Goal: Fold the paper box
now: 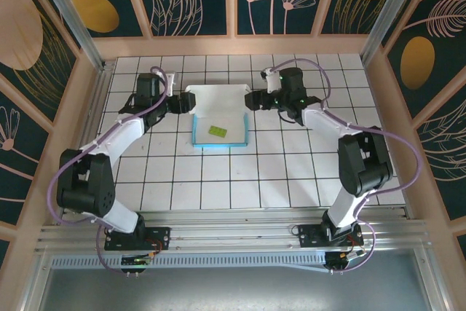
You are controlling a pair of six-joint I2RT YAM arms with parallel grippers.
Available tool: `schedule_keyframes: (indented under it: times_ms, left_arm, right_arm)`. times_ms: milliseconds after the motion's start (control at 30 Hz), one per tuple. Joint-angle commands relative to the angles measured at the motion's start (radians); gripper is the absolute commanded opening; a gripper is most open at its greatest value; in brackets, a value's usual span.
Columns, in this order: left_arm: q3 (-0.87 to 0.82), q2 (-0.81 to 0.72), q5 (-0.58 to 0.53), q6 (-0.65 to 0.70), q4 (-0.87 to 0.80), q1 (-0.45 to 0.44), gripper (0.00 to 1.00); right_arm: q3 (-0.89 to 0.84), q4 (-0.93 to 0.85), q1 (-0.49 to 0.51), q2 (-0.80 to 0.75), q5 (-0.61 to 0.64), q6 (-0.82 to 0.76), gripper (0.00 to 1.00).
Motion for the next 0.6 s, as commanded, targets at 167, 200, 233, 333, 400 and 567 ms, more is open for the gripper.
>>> schedule_keyframes:
  times_ms: [167,200,233,333,400,567]
  left_arm:
    - [0.1,0.097,0.033,0.054,-0.048,0.009,0.72]
    - [0.109,0.108,0.035,0.052,-0.05,0.009,0.72]
    - [0.116,0.117,0.041,0.049,-0.05,0.009,0.72]
    - [0.118,0.128,0.07,0.034,-0.026,0.01,0.71]
    - [0.125,0.131,0.074,0.025,-0.023,0.009,0.65]
    - [0.132,0.158,0.075,0.015,-0.024,0.009,0.54]
  right_arm:
    - [0.083,-0.02,0.002,0.085,-0.034,0.055,0.62]
    - [0.082,-0.017,0.005,0.088,-0.034,0.063,0.61]
    - [0.082,-0.015,0.007,0.091,-0.033,0.069,0.59]
    - [0.077,-0.005,0.017,0.091,-0.024,0.084,0.57]
    - [0.075,0.0,0.022,0.088,-0.018,0.092,0.55]
    - [0.071,0.011,0.036,0.084,0.002,0.099,0.51]
